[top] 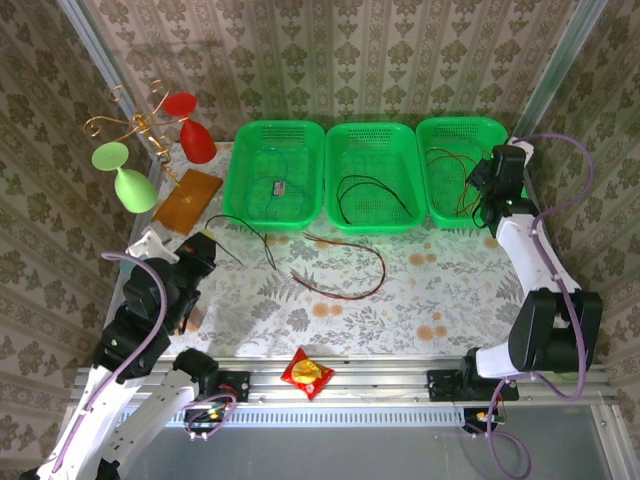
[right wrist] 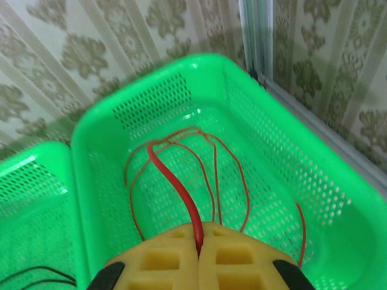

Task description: Untangle the cables

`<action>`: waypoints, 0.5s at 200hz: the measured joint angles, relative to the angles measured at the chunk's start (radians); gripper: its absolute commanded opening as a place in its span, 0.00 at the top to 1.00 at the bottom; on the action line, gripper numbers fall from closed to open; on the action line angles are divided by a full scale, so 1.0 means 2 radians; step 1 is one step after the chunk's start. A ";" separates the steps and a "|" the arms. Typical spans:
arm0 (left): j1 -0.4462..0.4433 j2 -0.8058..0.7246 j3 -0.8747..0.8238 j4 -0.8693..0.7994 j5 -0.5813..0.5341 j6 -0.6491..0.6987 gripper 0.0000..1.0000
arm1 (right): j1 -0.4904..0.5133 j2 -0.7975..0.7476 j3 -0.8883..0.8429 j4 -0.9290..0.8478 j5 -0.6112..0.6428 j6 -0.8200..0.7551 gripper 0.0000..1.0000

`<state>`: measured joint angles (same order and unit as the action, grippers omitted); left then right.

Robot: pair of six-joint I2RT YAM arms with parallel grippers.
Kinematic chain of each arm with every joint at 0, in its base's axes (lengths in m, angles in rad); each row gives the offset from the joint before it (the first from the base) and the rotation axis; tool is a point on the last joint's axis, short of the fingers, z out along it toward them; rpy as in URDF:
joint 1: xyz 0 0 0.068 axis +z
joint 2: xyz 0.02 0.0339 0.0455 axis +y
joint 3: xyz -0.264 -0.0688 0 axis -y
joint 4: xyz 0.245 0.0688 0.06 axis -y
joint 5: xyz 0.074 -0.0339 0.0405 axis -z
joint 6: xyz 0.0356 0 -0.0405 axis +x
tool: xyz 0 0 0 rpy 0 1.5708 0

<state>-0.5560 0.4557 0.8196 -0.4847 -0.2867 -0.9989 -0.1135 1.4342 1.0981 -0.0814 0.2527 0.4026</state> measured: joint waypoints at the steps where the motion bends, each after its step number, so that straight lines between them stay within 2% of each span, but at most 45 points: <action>1: 0.000 0.001 0.000 0.000 0.000 0.000 1.00 | 0.000 0.001 0.000 0.000 0.000 0.000 1.00; 36: 0.000 0.005 0.000 0.003 0.005 0.000 1.00 | 0.000 0.064 0.012 -0.031 0.001 0.010 1.00; 100: 0.000 0.005 -0.001 0.003 0.009 0.000 1.00 | 0.000 0.186 0.086 -0.068 0.000 0.023 1.00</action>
<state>-0.5560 0.4652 0.8185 -0.4786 -0.2684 -0.9993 -0.1135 1.8061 1.2694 -0.2176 0.2531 0.4484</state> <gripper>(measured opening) 0.043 0.066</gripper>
